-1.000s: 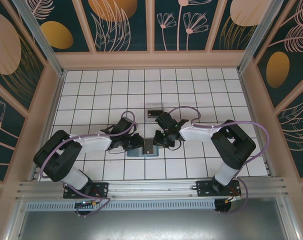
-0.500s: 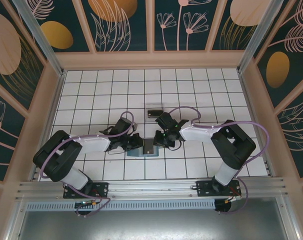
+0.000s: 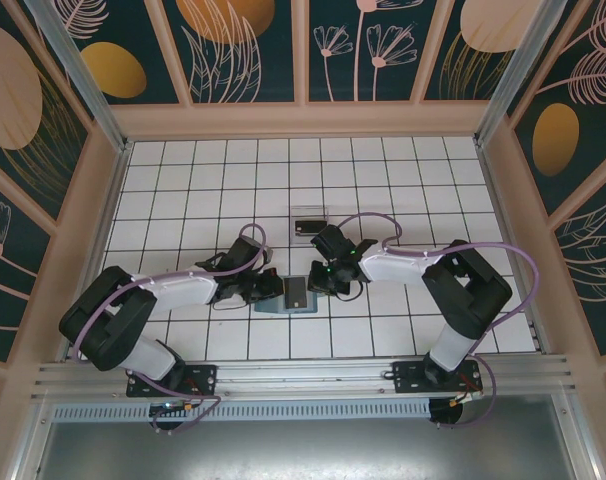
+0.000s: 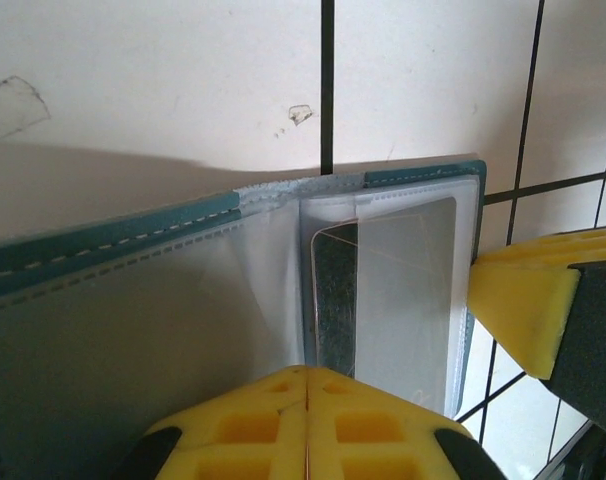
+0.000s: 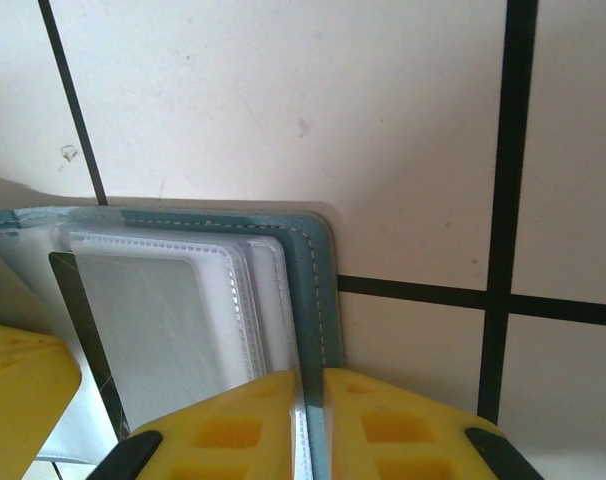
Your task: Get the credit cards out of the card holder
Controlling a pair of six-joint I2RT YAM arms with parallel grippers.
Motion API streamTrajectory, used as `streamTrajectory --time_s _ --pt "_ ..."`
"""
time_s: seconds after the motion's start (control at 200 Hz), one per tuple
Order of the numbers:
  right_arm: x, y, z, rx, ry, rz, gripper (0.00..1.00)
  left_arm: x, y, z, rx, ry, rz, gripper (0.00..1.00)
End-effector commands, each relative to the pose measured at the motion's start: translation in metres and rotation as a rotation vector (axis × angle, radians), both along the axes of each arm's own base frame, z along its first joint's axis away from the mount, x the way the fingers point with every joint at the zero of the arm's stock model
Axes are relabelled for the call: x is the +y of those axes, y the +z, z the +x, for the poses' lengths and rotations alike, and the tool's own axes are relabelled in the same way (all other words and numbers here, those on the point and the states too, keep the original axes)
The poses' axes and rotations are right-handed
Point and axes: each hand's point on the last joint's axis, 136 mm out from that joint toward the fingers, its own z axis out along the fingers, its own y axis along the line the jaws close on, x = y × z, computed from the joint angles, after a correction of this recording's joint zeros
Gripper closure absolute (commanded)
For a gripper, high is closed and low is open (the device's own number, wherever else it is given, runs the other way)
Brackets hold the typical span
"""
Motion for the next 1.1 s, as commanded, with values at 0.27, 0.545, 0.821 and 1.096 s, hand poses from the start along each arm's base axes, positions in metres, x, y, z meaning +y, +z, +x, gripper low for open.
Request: streamTrajectory --time_s 0.27,0.545,0.821,1.096 --pt "-0.017 -0.018 -0.014 0.047 -0.003 -0.090 0.85 -0.002 0.007 0.001 -0.019 0.017 -0.126 0.75" --pt "-0.016 -0.019 -0.015 0.052 -0.001 -0.093 0.85 -0.012 0.004 -0.005 0.005 -0.008 -0.200 0.73" --pt "-0.016 -0.020 -0.016 0.055 0.003 -0.095 0.85 -0.014 -0.001 -0.006 0.023 -0.016 -0.211 0.77" --pt "-0.014 -0.020 -0.016 0.056 0.006 -0.091 0.85 -0.012 -0.011 -0.008 0.044 -0.005 -0.191 0.75"
